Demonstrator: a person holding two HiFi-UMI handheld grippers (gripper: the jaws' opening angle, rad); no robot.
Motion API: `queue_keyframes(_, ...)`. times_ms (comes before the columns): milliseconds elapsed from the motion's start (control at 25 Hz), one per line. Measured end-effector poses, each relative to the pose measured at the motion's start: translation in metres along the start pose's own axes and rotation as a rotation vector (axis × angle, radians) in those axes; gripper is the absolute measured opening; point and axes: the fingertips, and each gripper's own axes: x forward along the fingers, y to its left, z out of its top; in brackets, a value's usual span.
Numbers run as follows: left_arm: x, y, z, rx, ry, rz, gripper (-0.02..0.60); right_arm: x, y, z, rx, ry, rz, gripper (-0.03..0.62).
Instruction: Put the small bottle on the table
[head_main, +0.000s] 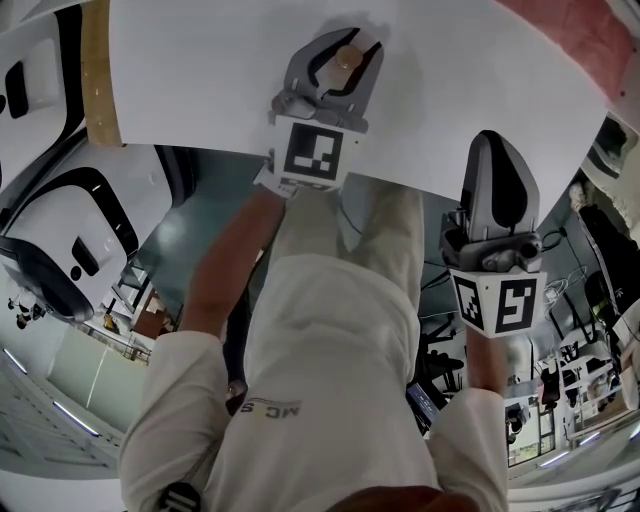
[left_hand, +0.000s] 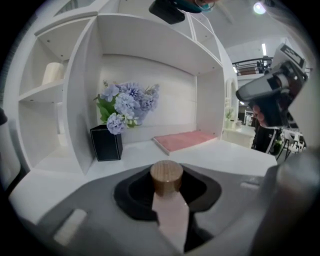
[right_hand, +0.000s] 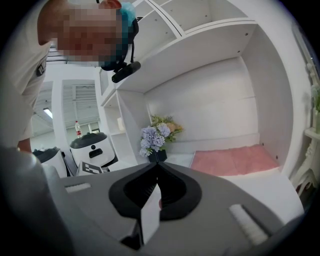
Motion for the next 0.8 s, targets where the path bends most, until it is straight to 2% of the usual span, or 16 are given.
queue_keyframes(240, 0.002, -0.002, -0.013, 0.016, 0.023, -0.017, 0.109, -0.002, -0.001, -0.002, 0.001, 0.003, -0.009, -0.002)
queue_keyframes(400, 0.002, -0.005, -0.012, 0.054, -0.007, -0.024, 0.11, -0.004, 0.002, -0.001, -0.001, -0.005, -0.007, -0.003)
queue_keyframes(560, 0.0, -0.007, -0.009, 0.055, -0.023, -0.029, 0.112, -0.009, 0.008, 0.002, -0.001, -0.003, -0.002, -0.003)
queue_keyframes(720, 0.0, -0.007, -0.01, 0.074, 0.015, -0.054, 0.118, -0.018, 0.013, 0.008, -0.012, -0.005, 0.002, -0.003)
queue_keyframes(760, 0.001, -0.008, -0.012, 0.067, 0.027, -0.06, 0.134, -0.021, 0.013, 0.009, -0.014, -0.006, 0.001, -0.002)
queue_keyframes(800, 0.001, -0.009, -0.014, 0.055, 0.041, -0.07, 0.2, -0.024, 0.012, 0.01, -0.016, -0.006, -0.001, -0.003)
